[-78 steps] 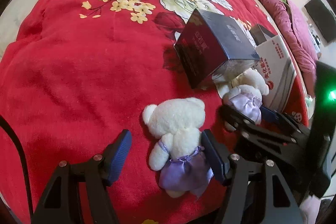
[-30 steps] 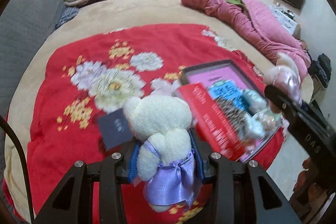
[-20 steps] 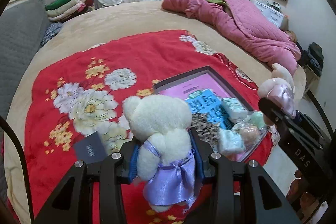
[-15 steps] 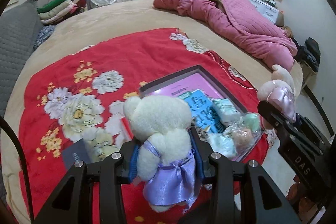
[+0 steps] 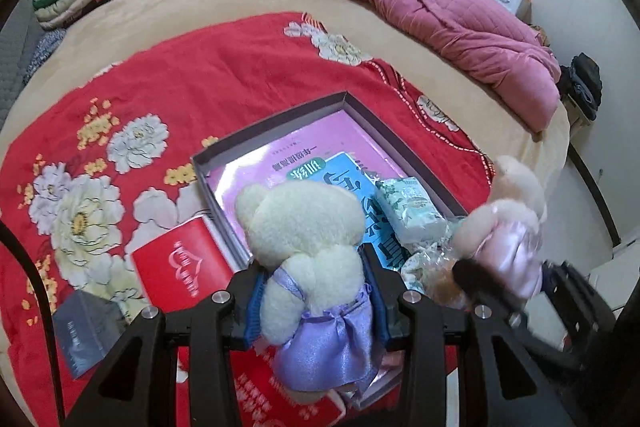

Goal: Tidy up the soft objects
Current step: 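Carry the purple-dress teddy with the left tool while the right tool carries the pink-dress teddy to the tray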

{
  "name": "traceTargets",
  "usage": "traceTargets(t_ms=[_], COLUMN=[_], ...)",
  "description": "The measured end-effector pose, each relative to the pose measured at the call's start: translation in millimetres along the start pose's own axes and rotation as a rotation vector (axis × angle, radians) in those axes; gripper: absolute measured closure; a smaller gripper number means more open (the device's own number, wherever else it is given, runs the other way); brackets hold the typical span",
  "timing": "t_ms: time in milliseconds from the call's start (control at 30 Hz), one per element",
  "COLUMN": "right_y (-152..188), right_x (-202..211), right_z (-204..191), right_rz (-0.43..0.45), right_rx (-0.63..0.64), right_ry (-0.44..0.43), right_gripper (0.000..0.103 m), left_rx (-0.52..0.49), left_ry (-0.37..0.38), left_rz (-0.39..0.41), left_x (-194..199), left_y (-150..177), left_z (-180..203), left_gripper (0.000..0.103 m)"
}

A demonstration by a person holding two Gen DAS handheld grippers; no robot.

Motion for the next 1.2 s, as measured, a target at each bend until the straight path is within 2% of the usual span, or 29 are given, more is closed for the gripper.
traceTargets(t_ms=[167,367,500,967,1200], right_y=[10.4,17.7,19.3,22.3,19.4], right_x=[-26.2,-43.6,-47.5,-48.5,-38.3], right_z=[-1.4,2.5,1.4,2.6,13.2], right_rz=[-0.066,-0.105,-0.110,-0.130,-0.113], right_rx=[0.017,0.028,0.031,0.041,0.005], right_ry=[-0.008,0.001,0.005,0.009,0.011], right_gripper=[0.055,0.054,0.048,0.042,0.040], left_rx=[-0.001,-0.012,-0.016,-0.016,-0.055], left_ry=[0.004,0.006,0.002,-0.006,-0.015], left_rz=[-0.032,-0.050,-0.058,-0.089,-0.105], left_x=[-21.0,-30.7,-35.7,-48.5,-56.1], left_y=[-2.0,0.9,1.2,3.5,7.3], left_z=[2.5,7.6,8.9,6.5,12.7], left_gripper=[0.060,0.060,0.059,0.059,0.057])
Point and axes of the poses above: each gripper's, at about its wrist camera, not at the fingertips, and x roughly against the way its jaws point, z to its right, y to its underside, the point moved 1 cm from there along -x, roughly the way its jaws point, and after that the axes turned 1 degree about y, right-handed, at the moved point
